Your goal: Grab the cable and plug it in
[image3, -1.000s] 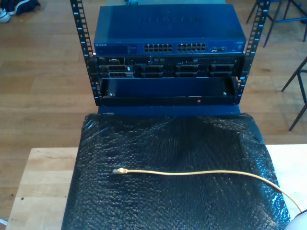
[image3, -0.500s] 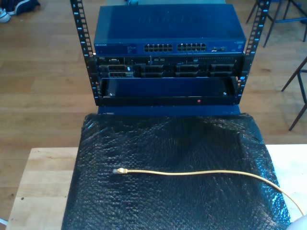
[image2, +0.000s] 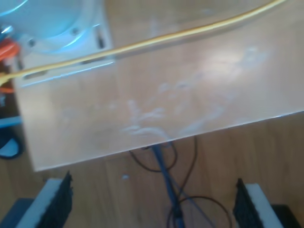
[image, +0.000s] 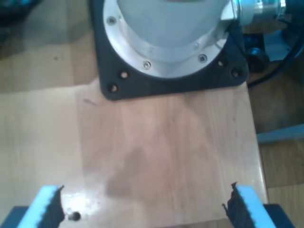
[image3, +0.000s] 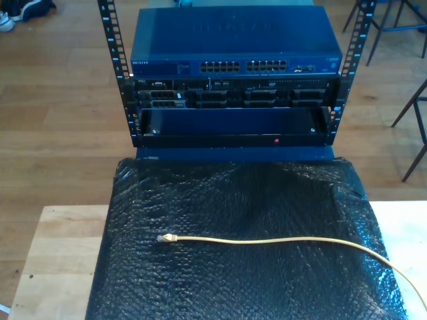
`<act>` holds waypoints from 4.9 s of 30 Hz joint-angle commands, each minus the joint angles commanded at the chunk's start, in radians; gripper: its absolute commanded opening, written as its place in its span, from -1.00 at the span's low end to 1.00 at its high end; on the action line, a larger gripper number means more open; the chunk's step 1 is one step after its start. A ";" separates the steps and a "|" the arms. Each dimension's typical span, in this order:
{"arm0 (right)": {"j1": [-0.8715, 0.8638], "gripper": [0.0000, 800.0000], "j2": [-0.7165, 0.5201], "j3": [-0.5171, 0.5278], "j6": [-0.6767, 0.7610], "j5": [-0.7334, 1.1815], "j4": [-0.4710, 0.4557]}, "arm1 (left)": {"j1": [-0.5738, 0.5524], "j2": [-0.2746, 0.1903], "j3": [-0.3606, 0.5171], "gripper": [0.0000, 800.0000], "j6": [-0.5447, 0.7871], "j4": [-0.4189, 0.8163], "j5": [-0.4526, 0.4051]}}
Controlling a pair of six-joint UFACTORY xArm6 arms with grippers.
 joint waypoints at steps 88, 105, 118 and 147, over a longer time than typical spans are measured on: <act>1.094 0.98 0.235 -0.137 0.756 -0.368 0.595 | -0.529 0.121 -0.092 1.00 -0.667 -0.279 0.049; 1.301 0.98 0.336 -0.137 0.801 -0.479 0.491 | -0.637 0.112 -0.103 1.00 -0.887 -0.279 -0.005; 1.496 0.98 0.482 -0.241 0.964 -0.554 0.377 | -0.647 0.121 -0.098 1.00 -0.918 -0.279 -0.077; 1.703 0.98 0.733 -0.427 1.204 -0.654 0.230 | -0.680 0.146 -0.095 1.00 -0.956 -0.279 -0.080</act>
